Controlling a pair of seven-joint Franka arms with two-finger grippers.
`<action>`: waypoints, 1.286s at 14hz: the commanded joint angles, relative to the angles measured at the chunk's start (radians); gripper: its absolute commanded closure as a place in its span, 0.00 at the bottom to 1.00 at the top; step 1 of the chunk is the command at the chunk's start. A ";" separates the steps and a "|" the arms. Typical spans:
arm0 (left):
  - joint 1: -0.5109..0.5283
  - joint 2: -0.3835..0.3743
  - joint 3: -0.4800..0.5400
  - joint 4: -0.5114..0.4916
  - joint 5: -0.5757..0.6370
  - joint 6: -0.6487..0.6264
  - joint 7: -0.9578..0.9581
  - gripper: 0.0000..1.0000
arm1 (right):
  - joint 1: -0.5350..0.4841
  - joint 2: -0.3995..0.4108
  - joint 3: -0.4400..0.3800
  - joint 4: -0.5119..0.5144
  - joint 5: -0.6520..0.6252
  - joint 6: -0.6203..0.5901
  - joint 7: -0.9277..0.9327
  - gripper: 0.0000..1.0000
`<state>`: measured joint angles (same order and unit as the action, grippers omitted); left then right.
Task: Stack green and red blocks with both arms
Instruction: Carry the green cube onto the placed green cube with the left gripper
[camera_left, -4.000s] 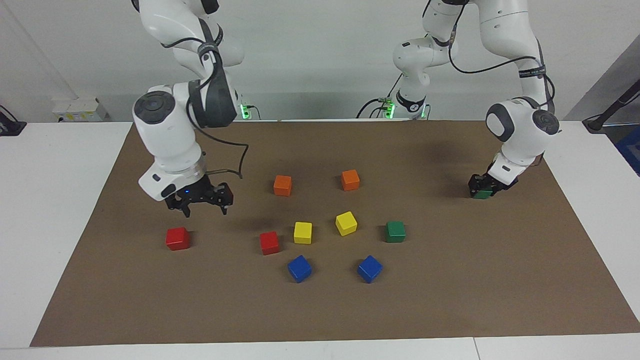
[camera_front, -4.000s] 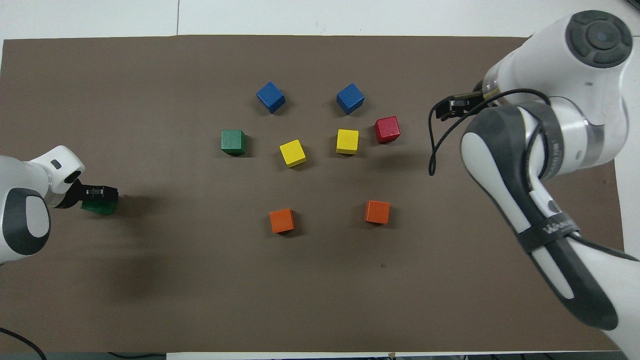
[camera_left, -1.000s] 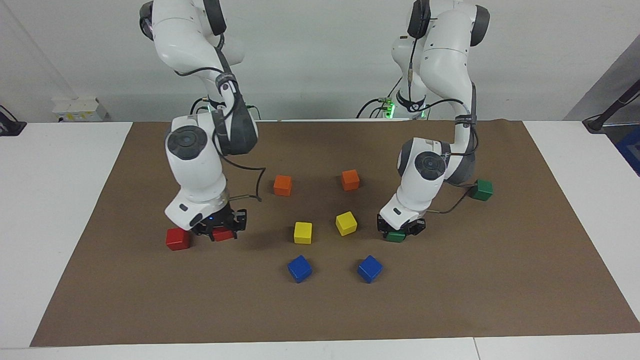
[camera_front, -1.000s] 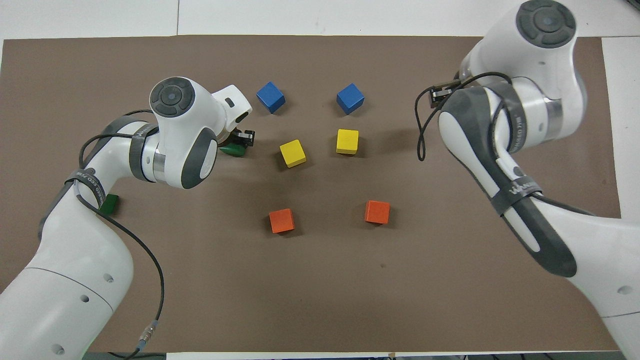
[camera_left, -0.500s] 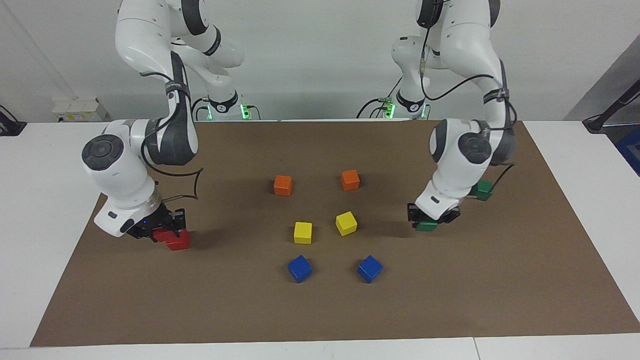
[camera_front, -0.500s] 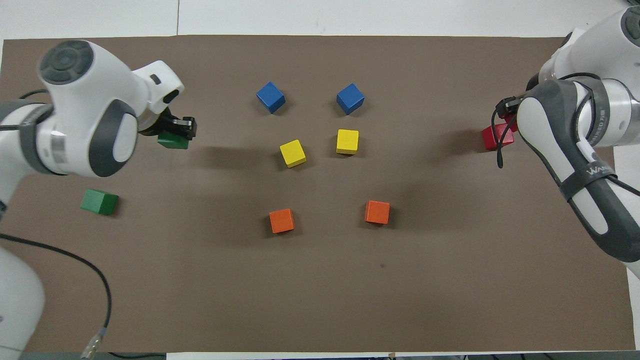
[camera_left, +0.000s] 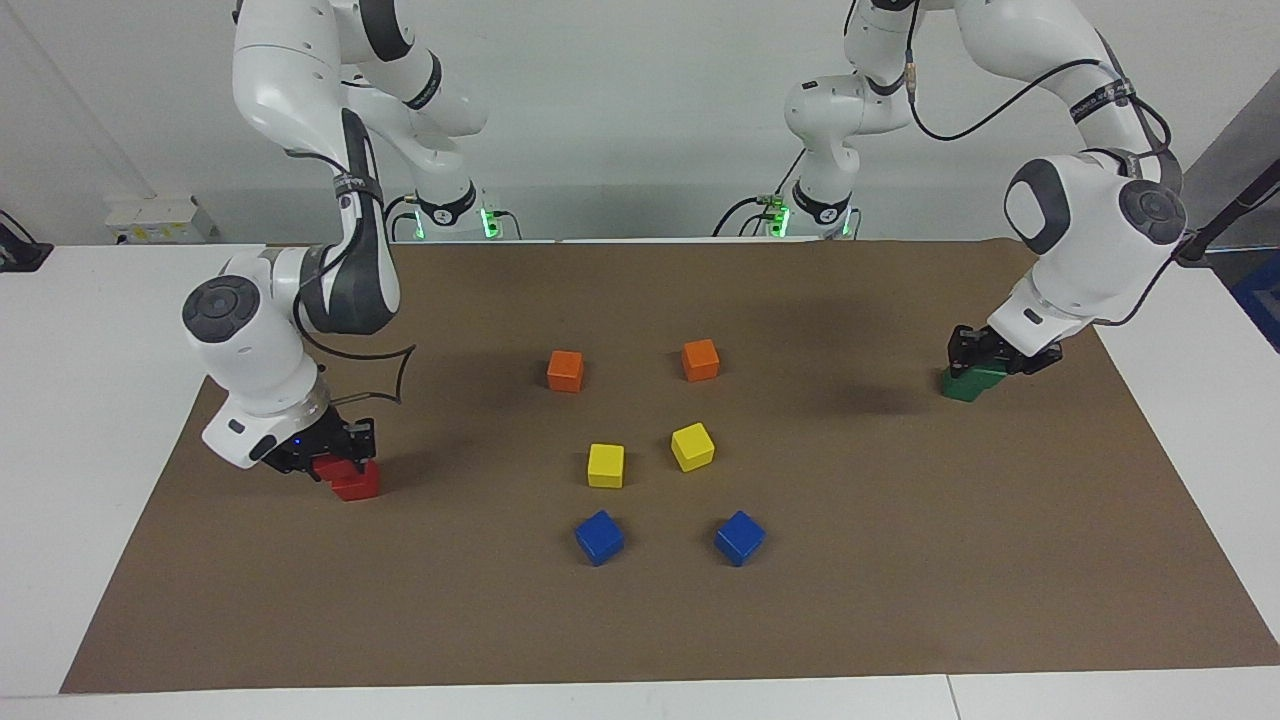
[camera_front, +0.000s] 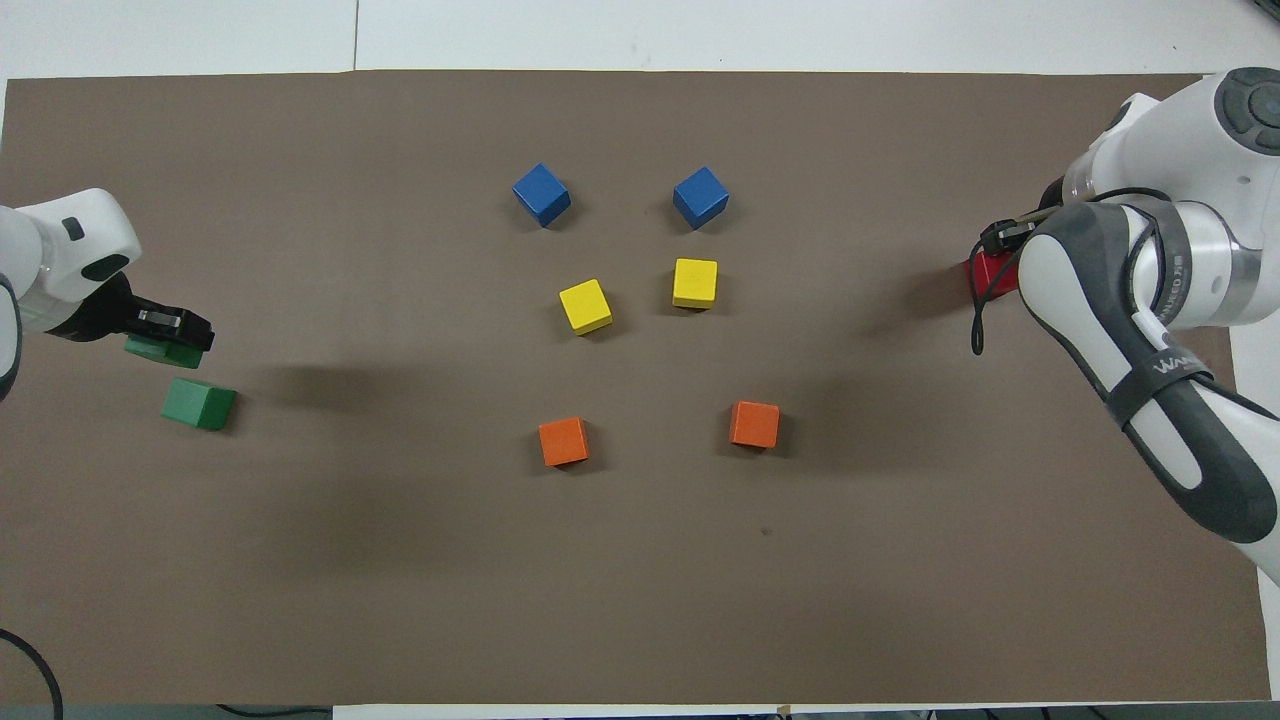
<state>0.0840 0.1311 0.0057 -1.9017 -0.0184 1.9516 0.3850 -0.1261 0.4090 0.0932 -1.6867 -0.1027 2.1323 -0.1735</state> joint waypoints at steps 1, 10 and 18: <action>0.048 -0.073 -0.012 -0.141 0.012 0.111 0.072 1.00 | -0.024 -0.041 0.010 -0.062 0.014 0.037 0.037 1.00; 0.105 -0.087 -0.012 -0.290 0.012 0.317 0.207 1.00 | -0.033 -0.033 0.008 -0.071 0.014 0.109 0.138 1.00; 0.106 -0.084 -0.012 -0.329 0.012 0.360 0.216 1.00 | -0.049 -0.052 0.010 -0.154 0.014 0.198 0.141 1.00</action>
<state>0.1761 0.0813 0.0022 -2.1927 -0.0184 2.2842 0.5852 -0.1614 0.4001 0.0928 -1.7929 -0.1022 2.3092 -0.0420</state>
